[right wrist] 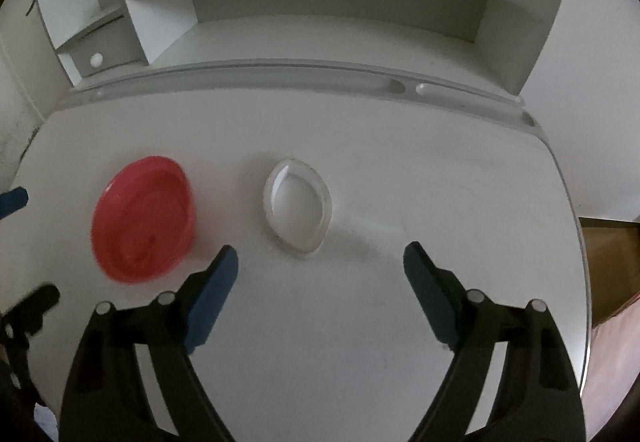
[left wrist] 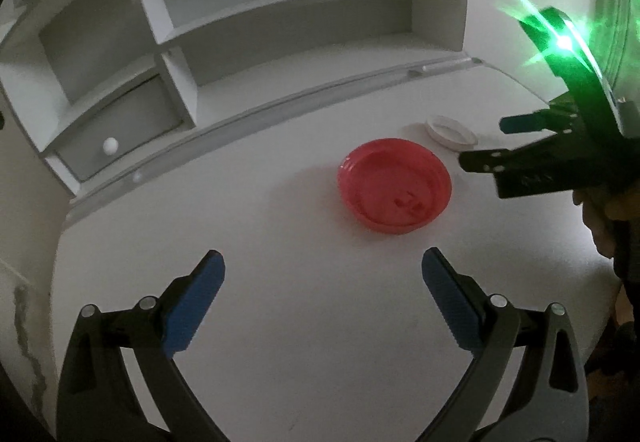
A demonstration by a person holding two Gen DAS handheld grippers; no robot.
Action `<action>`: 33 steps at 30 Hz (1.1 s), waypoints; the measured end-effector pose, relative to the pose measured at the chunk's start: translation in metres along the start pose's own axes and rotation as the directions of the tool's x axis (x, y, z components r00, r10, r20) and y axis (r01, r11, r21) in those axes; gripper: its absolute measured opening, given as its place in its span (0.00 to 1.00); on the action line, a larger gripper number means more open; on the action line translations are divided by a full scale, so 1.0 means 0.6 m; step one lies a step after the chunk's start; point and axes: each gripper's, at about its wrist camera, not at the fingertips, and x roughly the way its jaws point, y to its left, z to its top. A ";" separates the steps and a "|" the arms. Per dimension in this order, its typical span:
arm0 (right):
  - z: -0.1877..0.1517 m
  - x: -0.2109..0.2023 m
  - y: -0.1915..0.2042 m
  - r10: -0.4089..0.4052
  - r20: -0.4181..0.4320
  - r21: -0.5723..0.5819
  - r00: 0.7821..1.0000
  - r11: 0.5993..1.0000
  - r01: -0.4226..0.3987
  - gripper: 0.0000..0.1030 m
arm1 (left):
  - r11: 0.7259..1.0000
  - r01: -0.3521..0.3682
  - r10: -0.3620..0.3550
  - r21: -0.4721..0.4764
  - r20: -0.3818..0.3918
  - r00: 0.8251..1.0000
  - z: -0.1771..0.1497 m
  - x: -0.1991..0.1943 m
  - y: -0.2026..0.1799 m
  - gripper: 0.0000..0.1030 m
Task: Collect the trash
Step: 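Return both tools to the desk, then grasp the white plastic ring with the right tool while the left tool grasps the red plate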
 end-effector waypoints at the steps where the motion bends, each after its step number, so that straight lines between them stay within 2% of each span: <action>1: 0.006 0.010 0.004 0.000 -0.003 -0.002 1.000 1.000 0.000 0.76 | 1.000 0.005 -0.005 0.004 -0.006 1.000 0.003 0.008 -0.004 0.93; 5: 0.017 0.022 0.004 0.017 0.014 -0.005 1.000 1.000 -0.016 0.73 | 1.000 0.008 -0.007 0.027 -0.025 1.000 0.016 0.037 -0.020 0.93; 6: 0.021 0.023 0.003 0.017 0.022 -0.007 1.000 1.000 -0.016 0.61 | 0.999 0.007 -0.006 0.031 -0.025 1.000 0.018 0.040 -0.023 0.93; 7: 0.024 0.021 0.003 0.025 0.033 -0.011 0.999 1.000 -0.025 0.34 | 0.999 0.005 -0.004 0.037 -0.028 1.000 0.022 0.044 -0.028 0.93; 10: 0.027 0.014 -0.004 0.049 0.030 0.003 0.998 0.999 -0.049 0.34 | 0.999 0.011 -0.009 0.050 -0.028 1.000 0.033 0.050 -0.039 0.93; 19: 0.006 -0.047 -0.039 0.059 0.107 0.058 0.992 0.996 -0.066 0.34 | 0.997 0.028 -0.025 0.068 -0.045 0.999 0.054 0.074 -0.069 0.93; 27: -0.057 -0.117 -0.083 0.061 0.161 0.132 0.985 0.988 -0.083 0.34 | 0.999 0.027 -0.025 0.030 -0.093 0.995 0.068 0.120 -0.077 0.93; 30: -0.082 -0.133 -0.103 0.043 0.172 0.169 0.984 0.983 -0.072 0.34 | 0.999 0.037 -0.037 0.008 -0.089 0.995 0.071 0.123 -0.075 0.93; 32: -0.106 -0.151 -0.120 0.028 0.183 0.198 0.983 0.978 -0.065 0.34 | 0.999 0.040 -0.040 -0.009 -0.070 0.997 0.070 0.122 -0.072 0.80; 33: -0.120 -0.163 -0.131 0.016 0.190 0.217 0.982 0.975 -0.058 0.34 | 0.998 0.051 -0.052 -0.024 -0.061 0.997 0.071 0.120 -0.071 0.78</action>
